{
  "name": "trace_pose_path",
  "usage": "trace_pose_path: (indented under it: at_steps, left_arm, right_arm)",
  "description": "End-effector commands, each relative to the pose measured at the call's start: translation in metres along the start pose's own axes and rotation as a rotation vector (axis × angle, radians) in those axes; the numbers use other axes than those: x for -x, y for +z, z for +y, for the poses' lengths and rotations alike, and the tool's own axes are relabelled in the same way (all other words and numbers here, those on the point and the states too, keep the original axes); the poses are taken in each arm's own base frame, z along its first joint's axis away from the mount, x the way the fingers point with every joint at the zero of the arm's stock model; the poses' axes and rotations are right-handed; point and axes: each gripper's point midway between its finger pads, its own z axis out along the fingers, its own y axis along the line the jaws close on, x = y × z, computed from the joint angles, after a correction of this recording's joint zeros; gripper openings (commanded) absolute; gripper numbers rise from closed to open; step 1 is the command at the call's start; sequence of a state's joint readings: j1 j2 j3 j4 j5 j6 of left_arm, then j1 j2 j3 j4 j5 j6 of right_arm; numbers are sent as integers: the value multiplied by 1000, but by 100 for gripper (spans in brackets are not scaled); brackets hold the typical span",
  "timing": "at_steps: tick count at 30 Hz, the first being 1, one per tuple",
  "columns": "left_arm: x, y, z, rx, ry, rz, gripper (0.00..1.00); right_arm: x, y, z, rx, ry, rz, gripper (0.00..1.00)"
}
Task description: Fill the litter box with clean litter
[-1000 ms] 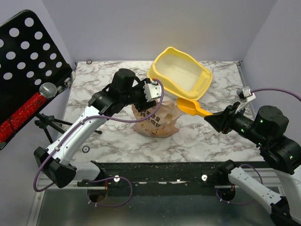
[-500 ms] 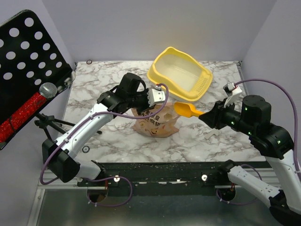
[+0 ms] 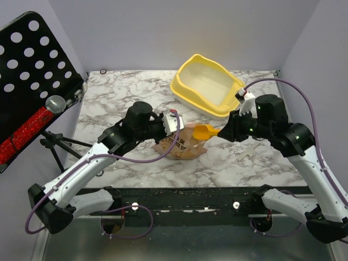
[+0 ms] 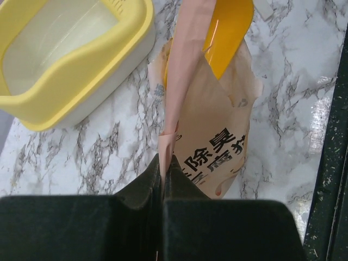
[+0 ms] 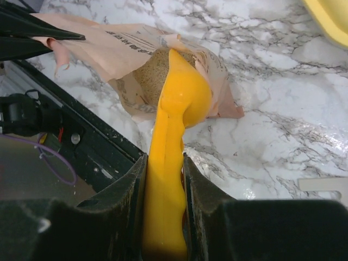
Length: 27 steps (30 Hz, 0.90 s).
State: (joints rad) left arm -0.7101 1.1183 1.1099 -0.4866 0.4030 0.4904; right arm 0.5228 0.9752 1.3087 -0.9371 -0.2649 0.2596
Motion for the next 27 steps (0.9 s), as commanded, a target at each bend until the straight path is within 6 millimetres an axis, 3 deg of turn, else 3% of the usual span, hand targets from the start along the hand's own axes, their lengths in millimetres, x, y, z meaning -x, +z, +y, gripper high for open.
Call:
trace_pose_path:
  at_steps: [1, 7, 13, 16, 20, 27]
  left_arm:
    - [13, -21, 6, 159, 14, -38, 0]
    - [19, -63, -1, 282, 61, -64, 0]
    - [8, -93, 9, 427, 149, -6, 0]
    - [10, -109, 9, 457, 162, -31, 0]
    - [11, -108, 0, 413, 145, -58, 0]
    - [-2, -70, -22, 275, 56, -28, 0]
  right_arm:
    - [-15, 5, 9, 64, -4, 107, 0]
    - [-26, 22, 17, 100, 34, 207, 0]
    - [-18, 36, 46, 139, 13, 251, 0]
    - [-12, 40, 47, 132, 13, 250, 0]
    - [-22, 44, 46, 137, 16, 301, 0]
    - [-59, 62, 44, 181, 53, 422, 0]
